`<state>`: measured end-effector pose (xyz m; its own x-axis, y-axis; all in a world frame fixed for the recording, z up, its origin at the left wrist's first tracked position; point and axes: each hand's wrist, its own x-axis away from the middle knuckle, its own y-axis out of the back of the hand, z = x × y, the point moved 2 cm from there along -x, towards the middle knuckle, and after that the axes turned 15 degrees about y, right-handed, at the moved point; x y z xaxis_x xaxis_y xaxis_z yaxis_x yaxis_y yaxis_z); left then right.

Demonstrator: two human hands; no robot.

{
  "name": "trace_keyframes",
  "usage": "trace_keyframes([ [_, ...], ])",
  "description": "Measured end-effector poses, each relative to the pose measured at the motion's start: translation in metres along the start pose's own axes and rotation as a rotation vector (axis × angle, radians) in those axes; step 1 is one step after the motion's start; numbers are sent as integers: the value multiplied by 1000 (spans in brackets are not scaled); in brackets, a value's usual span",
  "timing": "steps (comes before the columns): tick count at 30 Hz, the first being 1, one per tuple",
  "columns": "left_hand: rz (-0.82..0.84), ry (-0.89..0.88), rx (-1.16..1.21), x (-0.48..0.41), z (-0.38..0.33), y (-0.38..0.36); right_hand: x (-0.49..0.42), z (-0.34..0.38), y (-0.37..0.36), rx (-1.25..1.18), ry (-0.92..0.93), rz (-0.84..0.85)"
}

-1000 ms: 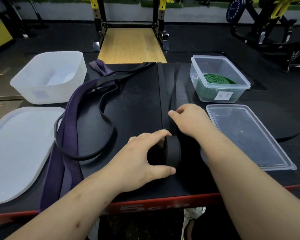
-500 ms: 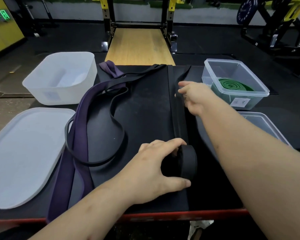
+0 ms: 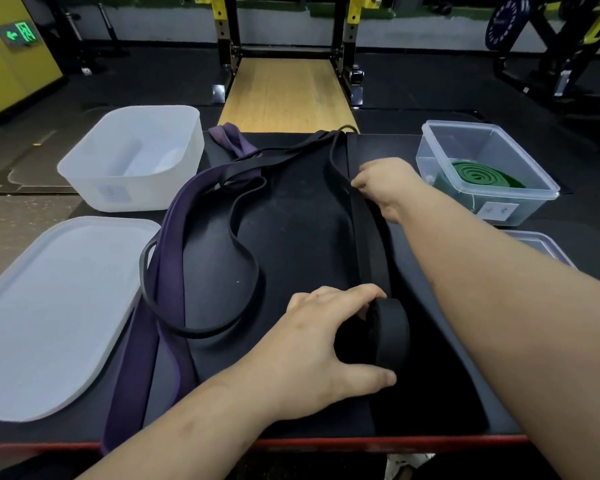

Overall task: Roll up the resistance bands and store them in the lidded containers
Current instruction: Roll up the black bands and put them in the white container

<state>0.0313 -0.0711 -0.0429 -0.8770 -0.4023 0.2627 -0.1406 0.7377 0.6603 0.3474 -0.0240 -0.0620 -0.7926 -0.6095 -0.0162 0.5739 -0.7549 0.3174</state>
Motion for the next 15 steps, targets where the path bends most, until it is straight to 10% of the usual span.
trace_keyframes([
  [7,-4,3,2,1,1,0,41,40,-2,426,129,136],
  [12,-8,9,13,0,1,0,27,32,1,-409,36,-26],
  [15,-17,9,7,0,2,-1,34,23,-3,-217,17,53],
])
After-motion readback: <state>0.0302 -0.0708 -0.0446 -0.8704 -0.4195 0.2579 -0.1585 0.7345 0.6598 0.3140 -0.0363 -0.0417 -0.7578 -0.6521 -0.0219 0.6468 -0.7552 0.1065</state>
